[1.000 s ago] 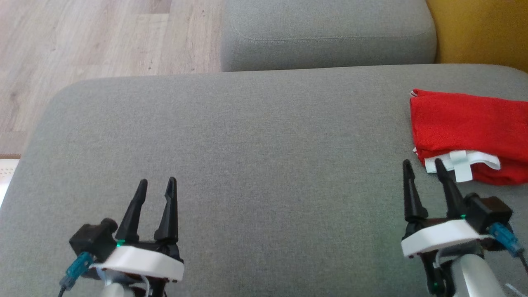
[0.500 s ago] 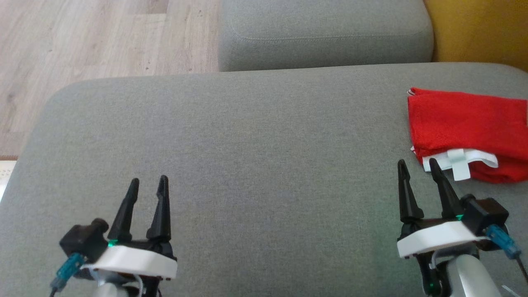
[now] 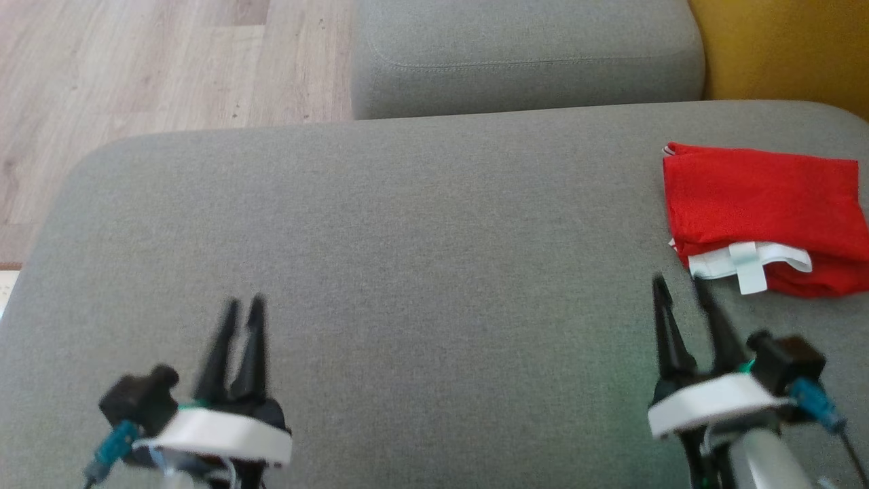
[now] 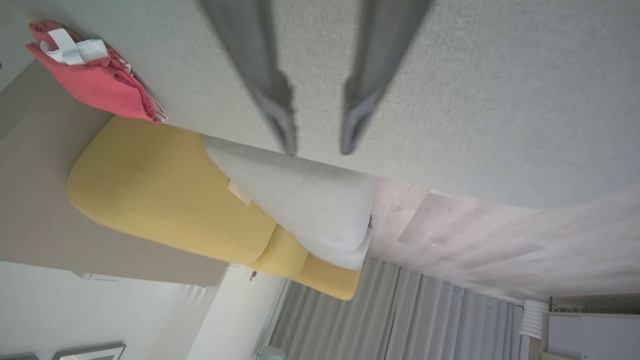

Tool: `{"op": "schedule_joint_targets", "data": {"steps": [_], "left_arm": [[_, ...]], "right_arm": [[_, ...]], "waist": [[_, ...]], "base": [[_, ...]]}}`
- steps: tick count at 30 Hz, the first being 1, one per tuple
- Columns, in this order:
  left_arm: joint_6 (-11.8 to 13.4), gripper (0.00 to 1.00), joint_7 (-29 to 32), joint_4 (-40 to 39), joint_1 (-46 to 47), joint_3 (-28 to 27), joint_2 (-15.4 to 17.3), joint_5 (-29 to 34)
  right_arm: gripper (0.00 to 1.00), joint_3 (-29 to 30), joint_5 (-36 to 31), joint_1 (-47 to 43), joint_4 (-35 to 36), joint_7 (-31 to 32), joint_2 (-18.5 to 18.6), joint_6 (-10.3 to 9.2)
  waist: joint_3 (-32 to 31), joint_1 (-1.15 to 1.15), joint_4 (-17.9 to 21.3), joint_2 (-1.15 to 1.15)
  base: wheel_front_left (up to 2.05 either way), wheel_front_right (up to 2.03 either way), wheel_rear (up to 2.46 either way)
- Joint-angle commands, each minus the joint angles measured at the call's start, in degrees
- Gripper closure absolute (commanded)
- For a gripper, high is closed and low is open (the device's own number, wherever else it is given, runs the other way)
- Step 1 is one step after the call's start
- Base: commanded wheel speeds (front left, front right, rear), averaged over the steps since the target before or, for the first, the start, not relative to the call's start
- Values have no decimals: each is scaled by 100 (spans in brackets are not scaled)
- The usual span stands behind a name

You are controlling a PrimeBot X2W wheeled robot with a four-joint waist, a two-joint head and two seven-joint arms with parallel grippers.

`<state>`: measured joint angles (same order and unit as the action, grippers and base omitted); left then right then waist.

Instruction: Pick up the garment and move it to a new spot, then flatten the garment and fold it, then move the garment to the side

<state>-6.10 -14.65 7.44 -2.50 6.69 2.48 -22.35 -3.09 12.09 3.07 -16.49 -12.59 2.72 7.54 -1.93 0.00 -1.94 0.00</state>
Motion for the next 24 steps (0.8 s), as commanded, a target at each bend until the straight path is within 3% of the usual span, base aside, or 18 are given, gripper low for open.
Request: {"op": "schedule_joint_targets", "data": {"steps": [1,24], "left_arm": [[0,100,3,41,-10,4,-3,-10],[-23,100,316,288,52,-169,29,-1182]], "right_arm": [[100,-1,10,-20,-34,2,-1,0],[100,146,1321,-60,-126,313,3,-1]], "waist": [[0,0,0,0],[35,0,33,0]], "base": [[0,0,0],[0,0,0]]}}
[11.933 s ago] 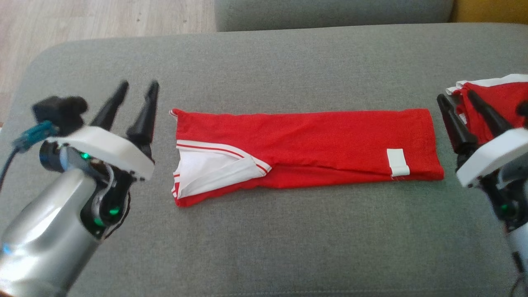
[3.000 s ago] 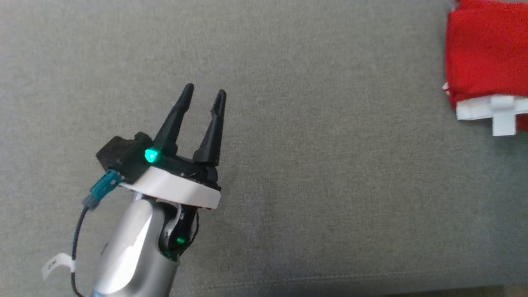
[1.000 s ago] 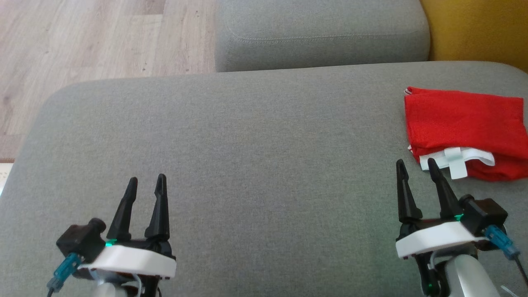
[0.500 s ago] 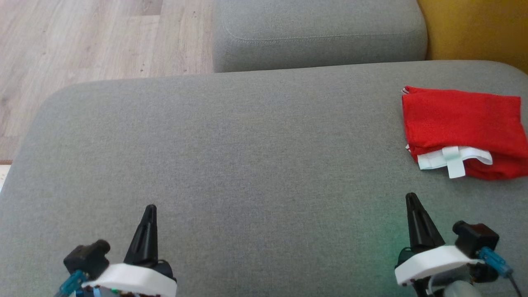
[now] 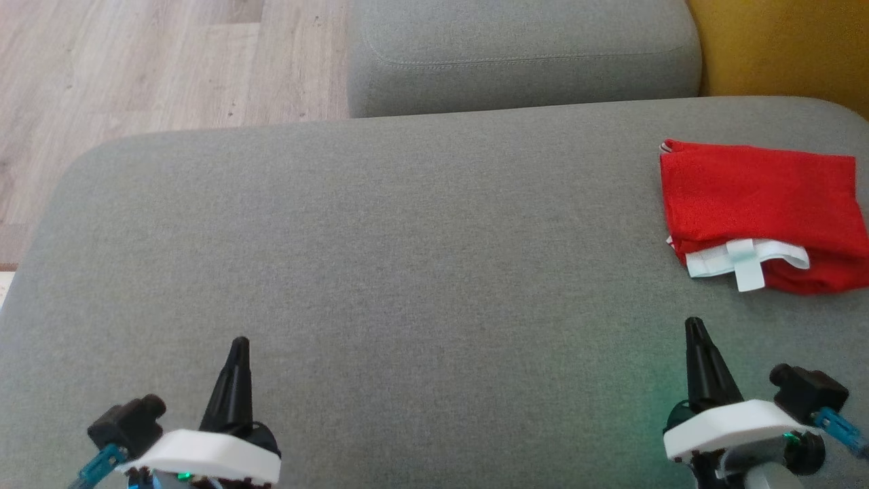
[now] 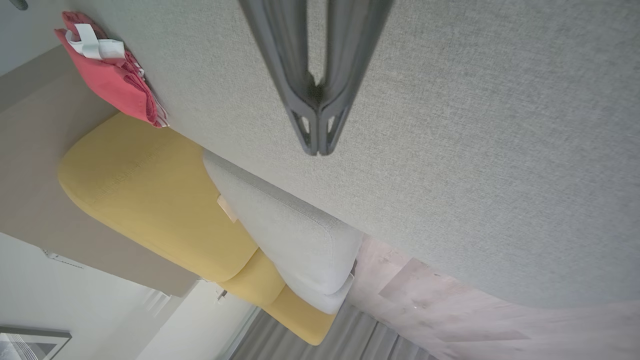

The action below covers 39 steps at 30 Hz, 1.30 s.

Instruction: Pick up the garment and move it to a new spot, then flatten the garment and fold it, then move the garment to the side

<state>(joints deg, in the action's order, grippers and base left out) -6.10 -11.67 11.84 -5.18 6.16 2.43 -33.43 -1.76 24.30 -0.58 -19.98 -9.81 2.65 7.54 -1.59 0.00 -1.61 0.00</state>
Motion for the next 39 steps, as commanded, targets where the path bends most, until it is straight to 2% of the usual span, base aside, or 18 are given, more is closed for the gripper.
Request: {"op": "schedule_joint_targets", "data": {"steps": [1,39], "left_arm": [[-24,100,34,-148,327,-125,35,-132],[-67,100,668,-12,628,-508,73,-2336]], "right_arm": [[100,21,164,309,226,50,10,-1],[100,323,2663,447,366,644,18,-3]], "waist": [[2,0,1,0],[68,0,62,0]], "base": [[0,0,0],[0,0,0]]}}
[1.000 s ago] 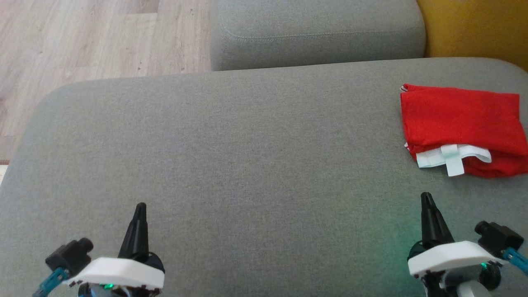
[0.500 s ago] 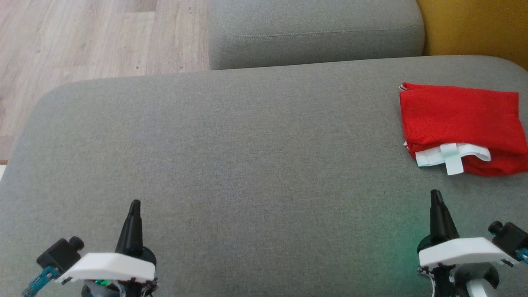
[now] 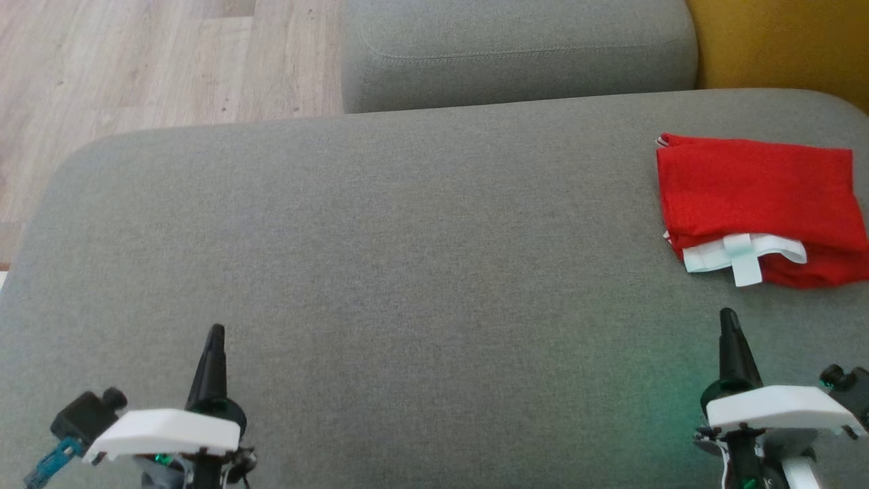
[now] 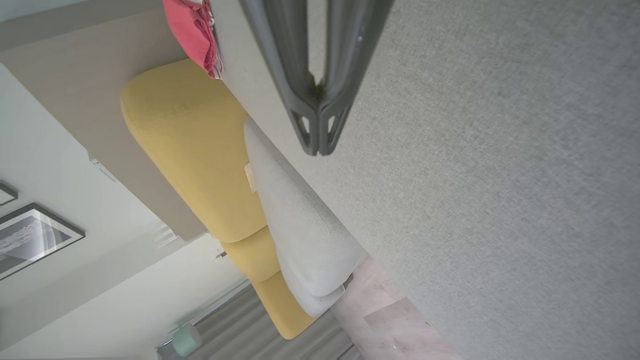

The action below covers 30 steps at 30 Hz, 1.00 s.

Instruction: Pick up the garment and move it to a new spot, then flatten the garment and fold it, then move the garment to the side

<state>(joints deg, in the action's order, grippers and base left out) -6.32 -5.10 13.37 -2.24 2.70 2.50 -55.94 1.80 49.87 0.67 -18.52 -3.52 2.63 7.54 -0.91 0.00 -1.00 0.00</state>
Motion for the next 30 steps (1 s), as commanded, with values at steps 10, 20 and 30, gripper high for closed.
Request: {"op": "schedule_joint_targets", "data": {"steps": [10,20,30], "left_arm": [[-56,100,179,-129,412,-267,72,-645],[-67,100,347,-93,490,-373,76,-1202],[-78,100,517,-57,568,-481,79,-1759]], "right_arm": [[100,45,746,358,255,168,22,-3],[100,124,1384,393,291,320,23,-3],[100,202,2023,429,327,473,25,-4]], "waist": [[17,0,16,0],[34,0,31,0],[51,0,47,0]], "base": [[0,0,0],[0,0,0],[0,0,0]]}}
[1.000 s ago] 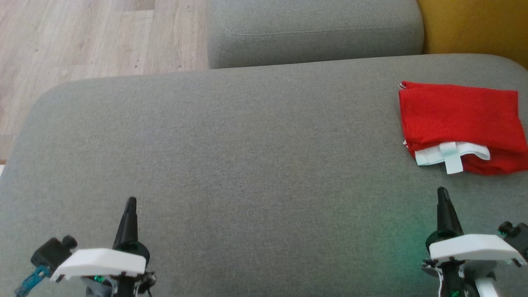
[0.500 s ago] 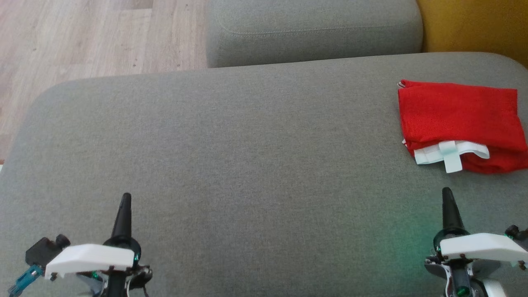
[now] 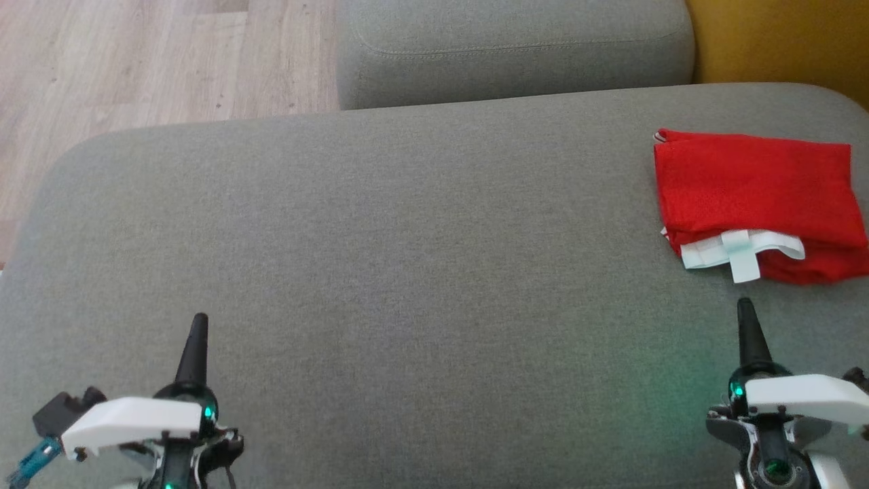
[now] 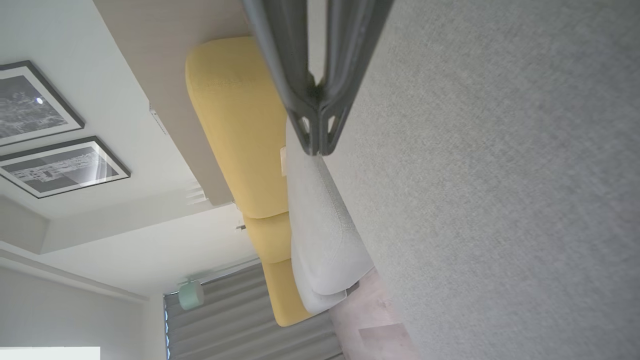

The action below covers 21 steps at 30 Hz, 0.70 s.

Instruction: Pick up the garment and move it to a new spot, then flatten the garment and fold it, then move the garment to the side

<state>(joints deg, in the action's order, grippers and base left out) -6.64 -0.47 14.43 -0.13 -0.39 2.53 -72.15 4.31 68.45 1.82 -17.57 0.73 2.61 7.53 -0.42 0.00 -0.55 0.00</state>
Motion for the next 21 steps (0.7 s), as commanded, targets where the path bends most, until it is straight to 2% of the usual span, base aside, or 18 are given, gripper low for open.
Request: {"op": "schedule_joint_targets", "data": {"steps": [1,21], "left_arm": [[-47,100,71,-160,365,-183,76,-193],[-70,100,413,-88,521,-402,80,-1303]], "right_arm": [[100,-42,230,318,236,64,27,-3],[100,115,1507,389,307,369,29,-4]], "waist": [[4,0,3,0],[37,0,34,0]], "base": [[0,0,0],[0,0,0]]}}
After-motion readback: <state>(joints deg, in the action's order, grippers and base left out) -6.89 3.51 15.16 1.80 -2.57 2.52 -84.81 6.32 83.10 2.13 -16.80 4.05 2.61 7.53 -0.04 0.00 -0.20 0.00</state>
